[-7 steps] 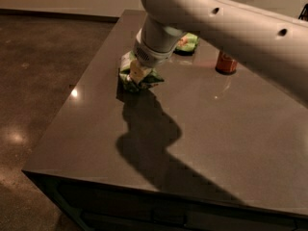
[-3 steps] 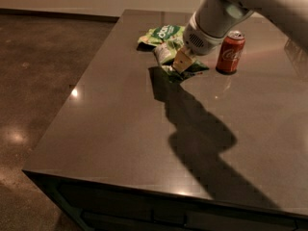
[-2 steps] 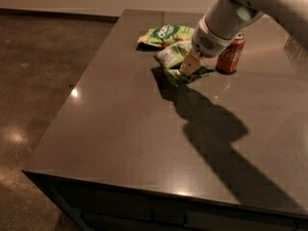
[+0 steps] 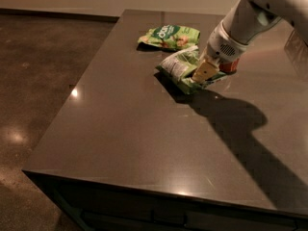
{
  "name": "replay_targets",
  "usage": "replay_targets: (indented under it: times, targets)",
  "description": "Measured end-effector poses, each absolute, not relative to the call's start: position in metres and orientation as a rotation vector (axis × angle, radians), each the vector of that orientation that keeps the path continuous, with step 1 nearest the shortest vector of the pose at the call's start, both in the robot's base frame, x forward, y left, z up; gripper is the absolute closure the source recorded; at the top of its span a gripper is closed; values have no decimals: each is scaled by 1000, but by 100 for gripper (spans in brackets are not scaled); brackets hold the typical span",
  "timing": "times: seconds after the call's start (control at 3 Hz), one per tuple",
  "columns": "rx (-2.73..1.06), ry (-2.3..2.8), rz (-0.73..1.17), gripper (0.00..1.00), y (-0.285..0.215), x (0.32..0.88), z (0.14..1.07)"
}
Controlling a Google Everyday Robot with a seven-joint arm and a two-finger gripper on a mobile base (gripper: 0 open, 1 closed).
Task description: Move green jalapeno chip bag near coke can
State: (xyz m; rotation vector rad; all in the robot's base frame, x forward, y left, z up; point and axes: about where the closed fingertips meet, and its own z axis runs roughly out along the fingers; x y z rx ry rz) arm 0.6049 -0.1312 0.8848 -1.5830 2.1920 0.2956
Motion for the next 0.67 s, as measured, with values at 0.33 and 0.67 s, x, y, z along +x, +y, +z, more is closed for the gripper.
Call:
replay_targets:
  times: [0.33, 0.67]
  targets:
    - [-1682, 2138, 338, 82, -142, 598, 880]
    - [-1719, 2125, 337, 59, -158, 595, 882]
